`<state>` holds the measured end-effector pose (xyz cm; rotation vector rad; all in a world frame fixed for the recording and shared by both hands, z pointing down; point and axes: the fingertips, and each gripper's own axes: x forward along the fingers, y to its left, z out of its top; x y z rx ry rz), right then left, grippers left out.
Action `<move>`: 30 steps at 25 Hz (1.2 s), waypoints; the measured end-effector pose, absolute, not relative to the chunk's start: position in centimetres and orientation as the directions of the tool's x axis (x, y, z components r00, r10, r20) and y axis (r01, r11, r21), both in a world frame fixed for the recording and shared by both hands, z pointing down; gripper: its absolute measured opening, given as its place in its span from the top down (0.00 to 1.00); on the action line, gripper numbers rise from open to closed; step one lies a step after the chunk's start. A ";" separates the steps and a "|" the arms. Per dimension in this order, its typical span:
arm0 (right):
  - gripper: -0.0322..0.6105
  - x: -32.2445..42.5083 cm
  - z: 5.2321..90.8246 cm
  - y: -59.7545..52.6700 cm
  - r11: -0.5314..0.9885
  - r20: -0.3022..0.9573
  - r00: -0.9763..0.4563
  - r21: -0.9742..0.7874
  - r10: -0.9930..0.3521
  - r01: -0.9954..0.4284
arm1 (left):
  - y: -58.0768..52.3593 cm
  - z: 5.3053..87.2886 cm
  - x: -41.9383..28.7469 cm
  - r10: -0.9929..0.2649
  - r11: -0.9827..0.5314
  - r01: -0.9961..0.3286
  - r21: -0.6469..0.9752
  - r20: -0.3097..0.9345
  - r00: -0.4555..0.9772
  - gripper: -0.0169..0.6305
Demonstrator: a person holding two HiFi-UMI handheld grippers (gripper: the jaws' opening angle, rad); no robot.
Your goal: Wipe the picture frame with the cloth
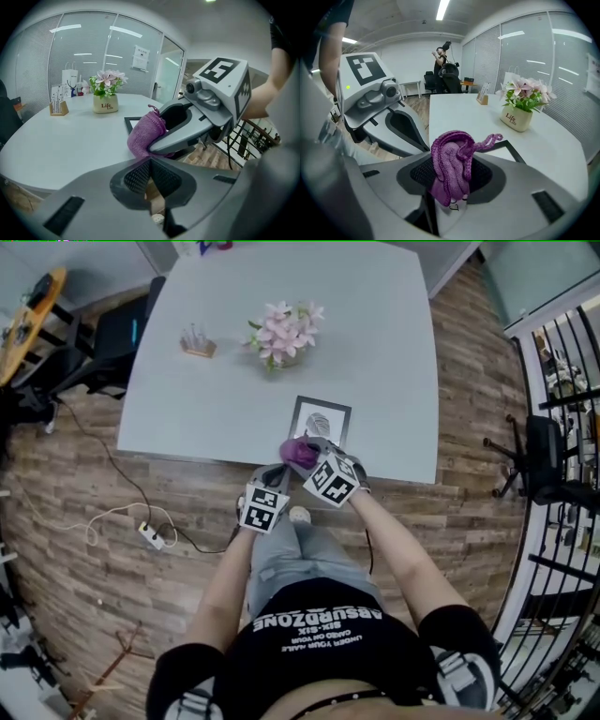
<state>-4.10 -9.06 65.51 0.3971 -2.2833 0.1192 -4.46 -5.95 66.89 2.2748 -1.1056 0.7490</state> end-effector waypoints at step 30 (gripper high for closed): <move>0.66 -2.1 66.2 -19.3 0.820 0.703 -0.555 0.068 -0.444 -0.569 | -7.0 67.8 -4.3 -0.475 -0.544 -0.810 0.218 0.717 0.511 0.95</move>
